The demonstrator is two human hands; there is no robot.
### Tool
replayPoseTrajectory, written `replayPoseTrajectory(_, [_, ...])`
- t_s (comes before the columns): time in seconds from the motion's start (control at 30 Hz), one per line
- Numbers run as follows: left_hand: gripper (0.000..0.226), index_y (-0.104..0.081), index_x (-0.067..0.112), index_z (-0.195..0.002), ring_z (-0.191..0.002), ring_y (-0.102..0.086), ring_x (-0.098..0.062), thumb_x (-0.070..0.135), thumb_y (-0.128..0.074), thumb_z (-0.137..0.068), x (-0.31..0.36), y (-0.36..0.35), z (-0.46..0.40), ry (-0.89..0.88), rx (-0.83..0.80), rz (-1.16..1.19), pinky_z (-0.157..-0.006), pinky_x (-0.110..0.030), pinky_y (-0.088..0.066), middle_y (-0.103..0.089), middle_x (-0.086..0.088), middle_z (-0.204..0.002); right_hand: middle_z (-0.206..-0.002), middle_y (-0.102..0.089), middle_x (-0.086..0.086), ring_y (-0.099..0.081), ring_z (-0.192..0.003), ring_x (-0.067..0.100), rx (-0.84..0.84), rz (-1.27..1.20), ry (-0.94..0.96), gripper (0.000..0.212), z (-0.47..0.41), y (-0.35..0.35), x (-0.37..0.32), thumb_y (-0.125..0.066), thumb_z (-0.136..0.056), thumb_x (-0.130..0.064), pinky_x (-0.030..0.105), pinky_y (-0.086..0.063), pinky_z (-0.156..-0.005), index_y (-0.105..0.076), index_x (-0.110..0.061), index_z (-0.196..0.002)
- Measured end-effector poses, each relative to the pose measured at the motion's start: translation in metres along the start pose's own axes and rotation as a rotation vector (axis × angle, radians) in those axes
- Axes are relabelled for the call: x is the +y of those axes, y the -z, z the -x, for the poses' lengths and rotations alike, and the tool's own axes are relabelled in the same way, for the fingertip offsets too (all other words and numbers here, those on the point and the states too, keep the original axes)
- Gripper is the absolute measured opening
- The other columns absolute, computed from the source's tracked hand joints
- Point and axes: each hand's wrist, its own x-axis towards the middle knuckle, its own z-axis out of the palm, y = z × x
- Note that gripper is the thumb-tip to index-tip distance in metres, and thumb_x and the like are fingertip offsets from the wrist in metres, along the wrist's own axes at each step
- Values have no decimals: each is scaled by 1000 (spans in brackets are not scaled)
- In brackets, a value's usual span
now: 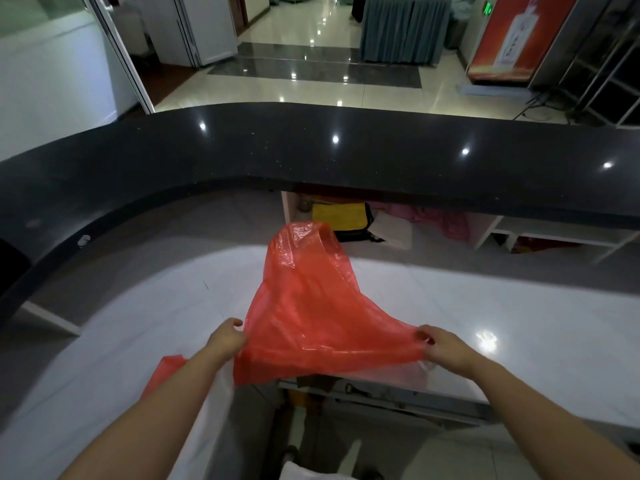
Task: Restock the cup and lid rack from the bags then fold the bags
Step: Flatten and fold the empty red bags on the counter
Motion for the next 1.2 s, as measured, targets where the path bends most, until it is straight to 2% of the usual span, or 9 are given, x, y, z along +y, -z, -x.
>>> replayPoseTrajectory(0.1, [50,-52,14,-140,-111,-61,-33,17,-60,-91,11,5,-2,14,63,32,-97,-39,-52,-61,-15,-131,-120,-57,-6,-63,-102,16,-4,-138,8,39,-5,13,0,-54,-91,-20,28,-54,-77,-55,-33,-128])
replayPoseTrajectory(0.23, [45,-57,13,-135,-116,-60,-34,23,-64,-92,29,11,-3,2,119,73,-102,-42,-50,-62,-14,-131,-114,-62,-9,-60,-102,8,163,3,32,25,-15,28,-6,-51,-98,-29,27,-46,-84,-67,-28,-117])
replayPoseTrajectory(0.43, [30,-68,12,-119,-102,-65,-28,15,-66,-90,57,17,0,-118,291,81,-94,-35,-51,-71,-8,-111,-80,-69,-11,-60,-71,8,291,14,92,23,-35,43,-47,-57,-96,-27,24,-46,-63,-69,-24,-77])
replayPoseTrajectory(0.63, [15,-73,13,-104,-100,-69,-24,13,-63,-93,80,26,-7,-213,373,137,-89,-34,-52,-73,2,-89,-77,-69,7,-42,-47,10,209,-55,83,28,-80,36,-106,-52,-96,-19,22,-34,-45,-71,-3,-83])
replayPoseTrajectory(0.8, [25,-68,21,-116,-108,-64,-19,31,-54,-99,144,32,-24,-527,414,92,-90,-32,-49,-69,2,-113,-68,-53,11,-44,-56,19,102,-29,-45,42,-130,23,-151,-60,-96,-42,29,-35,-58,-62,-6,-76])
replayPoseTrajectory(0.9, [59,-60,26,-132,-124,-53,-21,67,-46,-92,197,27,-35,-626,333,-173,-98,-41,-49,-58,3,-133,-84,-64,10,-56,-75,23,18,-113,-171,57,-161,9,-165,-60,-90,-60,31,-43,-70,-68,-3,-92])
replayPoseTrajectory(1.0, [87,-49,27,-143,-132,-47,-28,85,-38,-79,236,14,-44,-588,241,-433,-102,-48,-44,-53,1,-143,-75,-63,2,-56,-66,17,14,-329,-300,50,-186,-2,-176,-65,-87,-60,28,-42,-63,-65,-10,-89])
replayPoseTrajectory(1.07, [79,-52,26,-139,-127,-51,-30,78,-45,-80,244,5,-52,-589,186,-557,-102,-49,-43,-58,-1,-136,-65,-56,1,-48,-56,15,48,-394,-363,40,-199,-6,-180,-71,-86,-49,25,-36,-52,-62,-11,-82])
replayPoseTrajectory(1.2, [40,-61,26,-125,-111,-61,-28,34,-57,-86,230,1,-73,-668,165,-613,-94,-43,-44,-66,-1,-117,-56,-50,4,-42,-46,16,104,-399,-406,29,-214,-8,-183,-74,-85,-23,25,-30,-44,-54,-10,-69])
